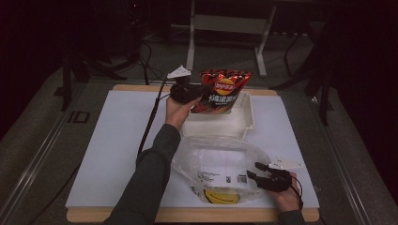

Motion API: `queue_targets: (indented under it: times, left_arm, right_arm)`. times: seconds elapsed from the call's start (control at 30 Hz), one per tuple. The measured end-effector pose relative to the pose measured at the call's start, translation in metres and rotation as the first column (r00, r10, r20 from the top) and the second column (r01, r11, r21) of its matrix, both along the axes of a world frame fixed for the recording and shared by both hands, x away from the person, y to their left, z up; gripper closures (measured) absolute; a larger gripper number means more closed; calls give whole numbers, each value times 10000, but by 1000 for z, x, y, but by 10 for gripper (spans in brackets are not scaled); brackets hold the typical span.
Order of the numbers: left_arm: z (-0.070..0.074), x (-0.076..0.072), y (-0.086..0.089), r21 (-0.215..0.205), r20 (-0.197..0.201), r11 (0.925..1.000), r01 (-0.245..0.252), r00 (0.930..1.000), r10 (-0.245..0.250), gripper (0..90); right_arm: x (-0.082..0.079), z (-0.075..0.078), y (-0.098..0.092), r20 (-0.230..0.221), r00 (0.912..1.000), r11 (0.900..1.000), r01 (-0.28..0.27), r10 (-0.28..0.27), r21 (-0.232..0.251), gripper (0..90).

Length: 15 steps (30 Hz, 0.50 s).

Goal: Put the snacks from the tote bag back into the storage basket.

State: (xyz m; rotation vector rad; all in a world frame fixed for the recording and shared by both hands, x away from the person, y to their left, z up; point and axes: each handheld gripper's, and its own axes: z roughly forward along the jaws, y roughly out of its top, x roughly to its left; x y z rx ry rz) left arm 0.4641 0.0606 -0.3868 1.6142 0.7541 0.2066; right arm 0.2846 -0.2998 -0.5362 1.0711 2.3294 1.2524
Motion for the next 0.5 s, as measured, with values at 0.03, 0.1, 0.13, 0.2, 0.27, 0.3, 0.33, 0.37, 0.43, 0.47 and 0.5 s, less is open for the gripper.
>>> queue_targets:
  times: [0.03, 0.1, 0.13, 0.2, 0.27, 0.3, 0.33, 0.37, 0.43, 0.47, 0.5]
  left_arm:
    - [-2, 2, 0, -2, -37, 10000, -12, 10000, 12, 891]
    - [-5, 5, 0, 25, -135, 10000, -86, 9999, 87, 892]
    - [-7, 7, 0, 54, -165, 9999, -106, 9998, 107, 891]
    - [-10, 9, 0, 149, -193, 9998, -127, 9997, 130, 891]
    - [-13, 11, 0, 229, -242, 9996, -166, 9996, 171, 891]
    - [-14, 14, 1, 268, -327, 9994, -222, 9992, 231, 891]
    - [-16, 15, 2, 266, -365, 9993, -259, 9990, 269, 891]
    - [-17, 17, 3, 285, -408, 9991, -314, 9986, 325, 891]
    - [-20, 20, 5, 281, -500, 9988, -394, 9979, 407, 891]
    - [-21, 21, 5, 272, -545, 9988, -414, 9976, 429, 891]
    - [-22, 23, 6, 255, -581, 9988, -427, 9973, 441, 891]
  right_arm:
    - [0, 0, 0, 4, 10000, 10000, -3, 3, 14, 445]
    - [0, 0, 0, 13, 10000, 10000, 5, -5, 24, 445]
    - [0, 0, 0, 35, 10000, 10000, -6, 6, 22, 445]
    - [0, 0, -1, 52, 10000, 10000, -11, 11, 33, 445]
    - [0, 0, -1, 61, 10000, 10000, -9, 8, 47, 445]
    - [0, 0, -1, 67, 10000, 10000, -13, 13, 44, 445]
    - [0, 0, -1, 64, 10000, 10000, -16, 16, 60, 445]
    - [0, 0, -1, 61, 10000, 10000, -13, 13, 64, 445]
    - [0, 0, -1, 68, 10000, 10000, -12, 12, 68, 444]
    - [0, 0, -1, 54, 10000, 10000, -1, 1, 84, 444]
    - [0, 0, -1, 57, 10000, 10000, 0, 0, 84, 444]
